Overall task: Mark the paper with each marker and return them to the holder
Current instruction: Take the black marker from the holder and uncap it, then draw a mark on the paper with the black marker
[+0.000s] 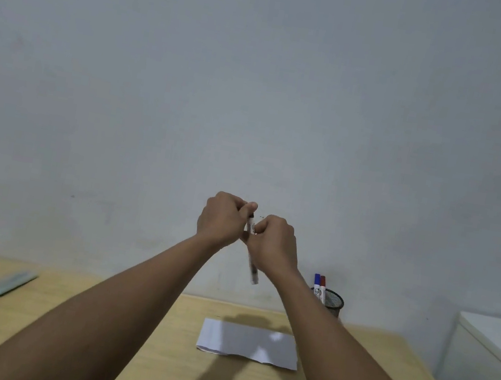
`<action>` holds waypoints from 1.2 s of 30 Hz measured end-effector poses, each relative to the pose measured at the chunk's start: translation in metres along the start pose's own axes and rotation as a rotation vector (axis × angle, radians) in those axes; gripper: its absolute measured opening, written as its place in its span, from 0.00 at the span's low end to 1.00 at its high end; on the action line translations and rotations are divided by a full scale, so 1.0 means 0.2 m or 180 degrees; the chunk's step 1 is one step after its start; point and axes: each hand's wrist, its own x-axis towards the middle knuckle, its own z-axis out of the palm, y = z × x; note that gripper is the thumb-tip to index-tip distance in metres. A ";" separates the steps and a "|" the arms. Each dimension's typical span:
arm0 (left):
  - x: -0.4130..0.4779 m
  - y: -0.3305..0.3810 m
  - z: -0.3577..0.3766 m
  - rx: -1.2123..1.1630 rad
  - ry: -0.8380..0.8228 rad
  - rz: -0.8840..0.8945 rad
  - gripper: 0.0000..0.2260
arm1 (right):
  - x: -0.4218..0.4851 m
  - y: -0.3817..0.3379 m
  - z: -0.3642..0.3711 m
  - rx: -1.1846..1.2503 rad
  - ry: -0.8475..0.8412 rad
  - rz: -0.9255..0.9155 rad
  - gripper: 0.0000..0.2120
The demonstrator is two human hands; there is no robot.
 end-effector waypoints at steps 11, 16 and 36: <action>0.03 -0.46 0.08 0.0254 -0.0205 -0.0163 0.09 | -0.06 0.27 0.25 0.0083 -0.0308 0.0256 0.12; -0.05 -0.83 0.16 0.0952 -0.0626 -0.0459 0.07 | -0.05 0.42 0.35 0.0739 -0.0394 0.0338 0.08; -0.32 -1.17 0.27 0.1347 -0.0359 0.0067 0.09 | 0.01 0.66 0.60 0.2891 -0.1042 0.1322 0.12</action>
